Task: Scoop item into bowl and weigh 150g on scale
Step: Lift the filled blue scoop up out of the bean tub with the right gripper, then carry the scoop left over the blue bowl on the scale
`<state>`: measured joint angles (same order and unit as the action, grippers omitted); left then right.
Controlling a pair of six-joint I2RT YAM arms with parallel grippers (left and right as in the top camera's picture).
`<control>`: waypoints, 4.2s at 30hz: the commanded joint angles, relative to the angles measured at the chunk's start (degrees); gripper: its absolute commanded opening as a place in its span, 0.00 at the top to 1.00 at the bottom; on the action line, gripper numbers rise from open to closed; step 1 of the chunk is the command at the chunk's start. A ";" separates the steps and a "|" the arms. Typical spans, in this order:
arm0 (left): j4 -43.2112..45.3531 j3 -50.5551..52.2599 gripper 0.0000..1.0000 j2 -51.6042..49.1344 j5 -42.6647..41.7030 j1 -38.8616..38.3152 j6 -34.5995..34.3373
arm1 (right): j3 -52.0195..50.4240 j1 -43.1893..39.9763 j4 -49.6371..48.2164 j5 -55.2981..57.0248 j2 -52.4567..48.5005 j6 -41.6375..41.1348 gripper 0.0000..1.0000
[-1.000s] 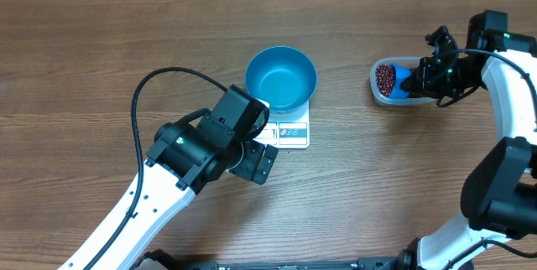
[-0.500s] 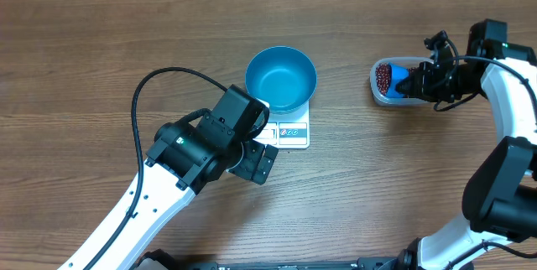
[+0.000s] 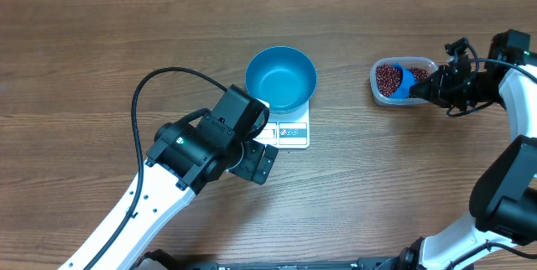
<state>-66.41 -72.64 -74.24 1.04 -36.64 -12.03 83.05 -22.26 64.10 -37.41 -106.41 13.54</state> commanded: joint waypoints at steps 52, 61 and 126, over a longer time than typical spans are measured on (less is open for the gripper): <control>0.02 -0.44 0.00 1.22 -0.48 0.35 -0.81 | -2.47 -13.16 6.14 -26.01 -0.46 9.27 0.96; 0.02 -0.44 0.01 1.22 -0.48 0.35 -0.81 | -2.47 -13.18 6.10 -39.98 -0.46 9.22 0.96; 0.02 -0.44 0.00 1.22 -0.48 0.35 -0.81 | 0.35 29.44 -18.58 -17.40 -0.33 -6.49 0.96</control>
<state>-66.41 -72.64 -74.13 1.04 -36.64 -12.03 80.47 7.20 45.60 -54.19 -106.91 7.05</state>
